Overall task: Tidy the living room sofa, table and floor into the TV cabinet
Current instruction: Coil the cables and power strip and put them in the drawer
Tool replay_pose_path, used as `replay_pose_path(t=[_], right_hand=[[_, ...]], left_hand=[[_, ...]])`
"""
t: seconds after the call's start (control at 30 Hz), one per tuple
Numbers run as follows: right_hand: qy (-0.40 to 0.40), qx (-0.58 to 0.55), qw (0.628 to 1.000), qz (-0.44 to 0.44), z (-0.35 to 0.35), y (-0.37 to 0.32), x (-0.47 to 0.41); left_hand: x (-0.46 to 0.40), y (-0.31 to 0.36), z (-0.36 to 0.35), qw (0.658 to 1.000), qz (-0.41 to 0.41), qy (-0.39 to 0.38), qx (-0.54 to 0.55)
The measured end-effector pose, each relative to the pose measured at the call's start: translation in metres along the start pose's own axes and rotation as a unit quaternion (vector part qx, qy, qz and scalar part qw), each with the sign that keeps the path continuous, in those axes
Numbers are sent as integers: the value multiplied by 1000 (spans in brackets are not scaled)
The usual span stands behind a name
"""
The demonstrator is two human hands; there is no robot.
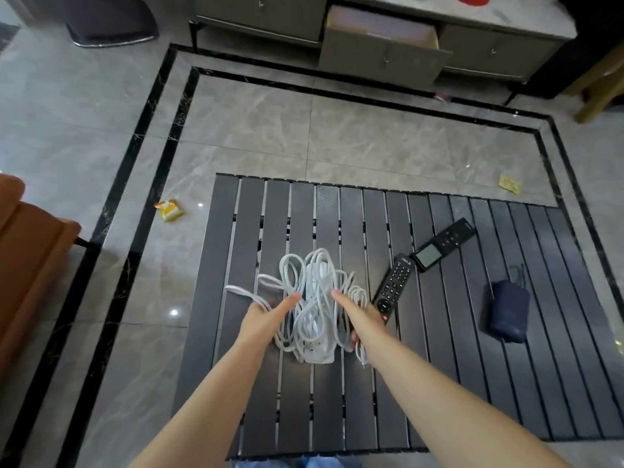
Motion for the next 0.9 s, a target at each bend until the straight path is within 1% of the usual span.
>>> replay_pose_path(t=[0.07, 0.13, 0.2, 0.3, 0.37, 0.5, 0.57, 0.63, 0.8, 0.83, 0.9], right_hand=[[-20, 34, 999, 10, -5, -7, 1], [-47, 101, 993, 29, -9, -10, 1], [-82, 145, 985, 42, -12, -9, 6], [-130, 162, 976, 66, -13, -1, 2], [-138, 164, 973, 89, -12, 1, 6], [-163, 179, 960, 138, -13, -2, 22], [-184, 168, 957, 150, -14, -10, 37], [-213, 164, 951, 154, -16, -17, 50], [-279, 180, 928, 168, -23, -34, 97], [-277, 200, 922, 181, -24, -39, 113], [-233, 277, 901, 239, -27, -49, 136]], left_hand=[[-5, 6, -12, 1000, -20, -15, -5], [-1, 11, -25, 999, -23, -15, -28], [3, 13, -40, 999, -19, -20, -47], [4, 14, -54, 997, -13, -22, -68], [-1, 14, -56, 996, -18, -35, -80], [-3, 8, -53, 997, 2, -60, -52], [18, 19, -54, 994, -28, -106, -14], [35, 23, -53, 984, -66, -159, 52], [71, 12, -26, 968, -76, -143, 194], [84, 12, -20, 962, -76, -137, 226], [104, 11, -13, 949, -64, -113, 287]])
Point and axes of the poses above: each hand's wrist, its own x-axis away from the middle knuckle, its own z-axis out of the back of the hand, y = z × x, the point moved 6 cm from there along -x, towards the middle knuckle, and after that the axes turned 3 degrees about -z, right-handed, at the moved point
